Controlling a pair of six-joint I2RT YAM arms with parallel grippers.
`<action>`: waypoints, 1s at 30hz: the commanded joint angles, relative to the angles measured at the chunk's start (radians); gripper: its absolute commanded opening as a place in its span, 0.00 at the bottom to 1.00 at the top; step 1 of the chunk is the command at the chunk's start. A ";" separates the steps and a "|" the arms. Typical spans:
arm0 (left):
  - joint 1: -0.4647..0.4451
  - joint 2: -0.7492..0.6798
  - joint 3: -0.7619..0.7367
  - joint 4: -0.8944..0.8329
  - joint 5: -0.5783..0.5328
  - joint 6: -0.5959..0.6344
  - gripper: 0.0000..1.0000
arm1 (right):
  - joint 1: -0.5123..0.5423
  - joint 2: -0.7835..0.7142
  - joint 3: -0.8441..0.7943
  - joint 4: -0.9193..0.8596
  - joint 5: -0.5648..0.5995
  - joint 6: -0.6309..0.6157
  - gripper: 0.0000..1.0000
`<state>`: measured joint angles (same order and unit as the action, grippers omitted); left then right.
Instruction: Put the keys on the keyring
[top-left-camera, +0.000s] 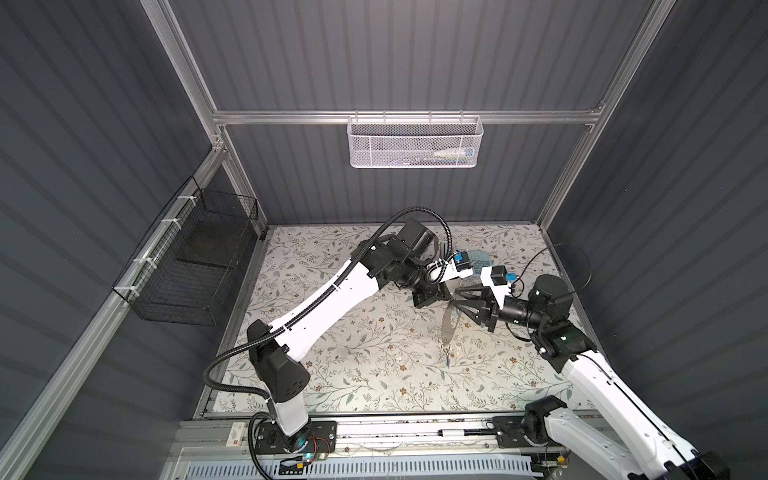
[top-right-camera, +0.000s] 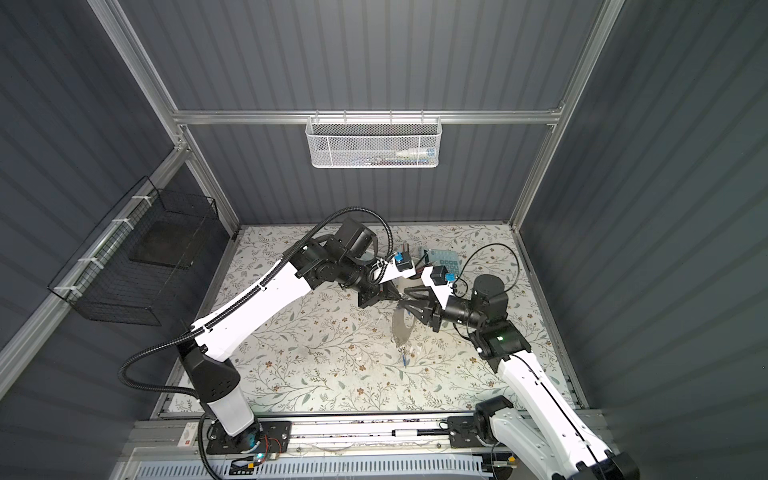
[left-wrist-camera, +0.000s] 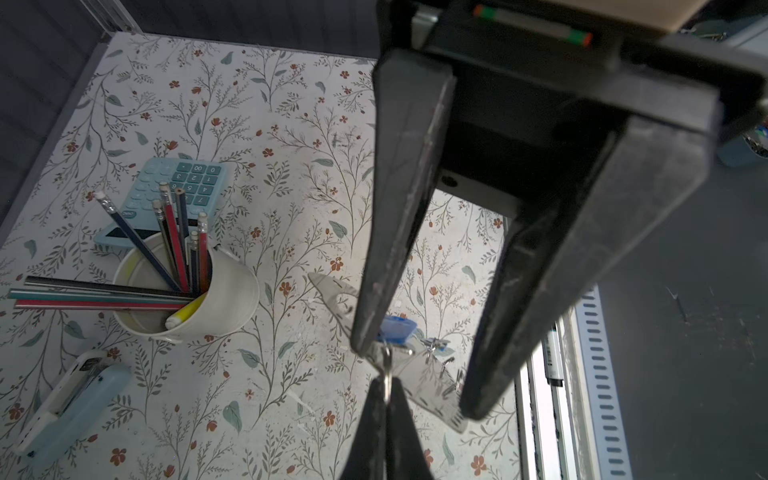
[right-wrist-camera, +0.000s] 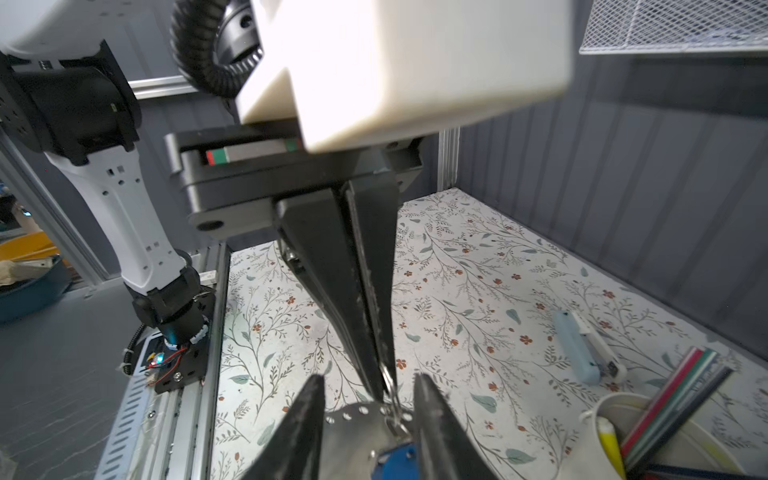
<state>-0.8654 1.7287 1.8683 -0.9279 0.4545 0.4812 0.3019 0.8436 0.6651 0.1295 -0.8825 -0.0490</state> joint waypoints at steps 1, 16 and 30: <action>-0.002 -0.084 -0.070 0.160 0.011 -0.078 0.00 | 0.002 -0.033 -0.020 0.035 0.062 0.029 0.48; -0.002 -0.373 -0.573 0.860 0.069 -0.345 0.00 | -0.030 -0.062 -0.091 0.210 0.005 0.150 0.56; -0.004 -0.358 -0.584 0.900 0.122 -0.378 0.00 | -0.018 -0.002 -0.065 0.313 -0.088 0.203 0.42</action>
<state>-0.8654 1.3804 1.2835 -0.0765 0.5442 0.1188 0.2794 0.8444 0.5743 0.4007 -0.9470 0.1421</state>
